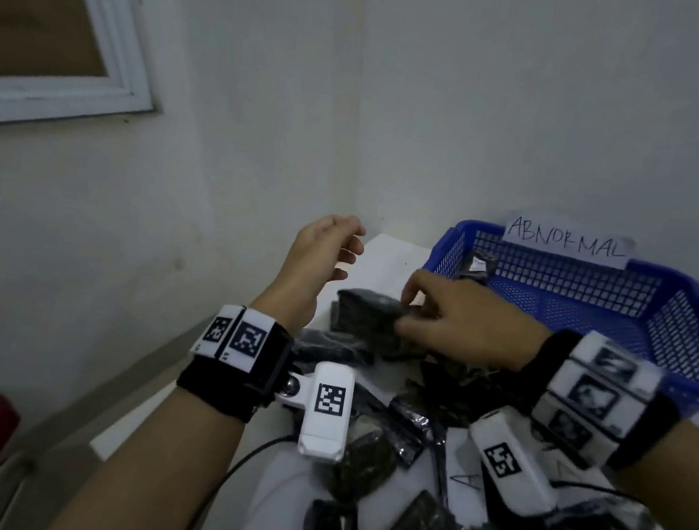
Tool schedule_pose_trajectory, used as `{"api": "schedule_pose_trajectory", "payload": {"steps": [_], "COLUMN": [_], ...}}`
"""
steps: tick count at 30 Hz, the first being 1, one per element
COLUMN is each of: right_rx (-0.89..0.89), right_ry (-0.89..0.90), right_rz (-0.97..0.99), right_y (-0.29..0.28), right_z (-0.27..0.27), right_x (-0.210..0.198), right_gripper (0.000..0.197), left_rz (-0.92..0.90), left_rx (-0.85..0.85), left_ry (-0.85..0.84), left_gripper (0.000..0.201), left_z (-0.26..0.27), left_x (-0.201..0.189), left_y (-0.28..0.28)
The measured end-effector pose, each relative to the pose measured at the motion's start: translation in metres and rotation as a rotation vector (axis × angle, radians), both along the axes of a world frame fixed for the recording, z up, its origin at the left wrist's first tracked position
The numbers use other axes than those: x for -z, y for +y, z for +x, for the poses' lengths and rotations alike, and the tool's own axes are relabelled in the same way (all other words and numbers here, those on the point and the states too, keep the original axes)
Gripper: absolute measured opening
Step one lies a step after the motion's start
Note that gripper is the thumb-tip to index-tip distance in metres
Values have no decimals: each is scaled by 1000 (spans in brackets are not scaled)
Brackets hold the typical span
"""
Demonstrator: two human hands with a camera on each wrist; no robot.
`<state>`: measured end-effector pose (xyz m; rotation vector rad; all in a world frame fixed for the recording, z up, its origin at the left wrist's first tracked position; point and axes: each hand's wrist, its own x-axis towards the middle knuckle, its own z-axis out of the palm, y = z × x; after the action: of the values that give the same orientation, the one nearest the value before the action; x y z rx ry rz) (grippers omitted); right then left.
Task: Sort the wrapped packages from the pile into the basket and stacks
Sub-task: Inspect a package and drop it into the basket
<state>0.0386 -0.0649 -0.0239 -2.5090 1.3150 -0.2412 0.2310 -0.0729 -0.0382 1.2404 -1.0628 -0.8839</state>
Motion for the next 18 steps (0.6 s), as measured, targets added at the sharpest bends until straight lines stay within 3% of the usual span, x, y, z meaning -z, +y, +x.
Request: {"api": "schedule_pose_trajectory", "payload": {"steps": [2,5,8,10,14,18], "right_rx": [51,119,310,376,309,334], "right_ry": [-227,-515,-779,-806,-880,-992], "right_rz": [49,154,308,322,279,209], "right_y": [0,4,9,10,7,1], "right_z": [-21,-53,-77,-90,-113,-127], "right_x": [-9,-15,-14,-11,-3,8], "right_gripper": [27,34,41,45,50,51], "left_rz": [53,128,9,-71,-129,-89], "left_rx": [66,293,424,388,336,426], "left_ry": [-62,-159,-203,-192,-272,-278], "left_gripper": [29,43,26,25,70,65], "left_z": [-8,-28,-58,-77,-107,-122], "left_x": [-4,-7,-5,-6,-5,-8], "left_y": [5,10,8,-1,-21,-24]}}
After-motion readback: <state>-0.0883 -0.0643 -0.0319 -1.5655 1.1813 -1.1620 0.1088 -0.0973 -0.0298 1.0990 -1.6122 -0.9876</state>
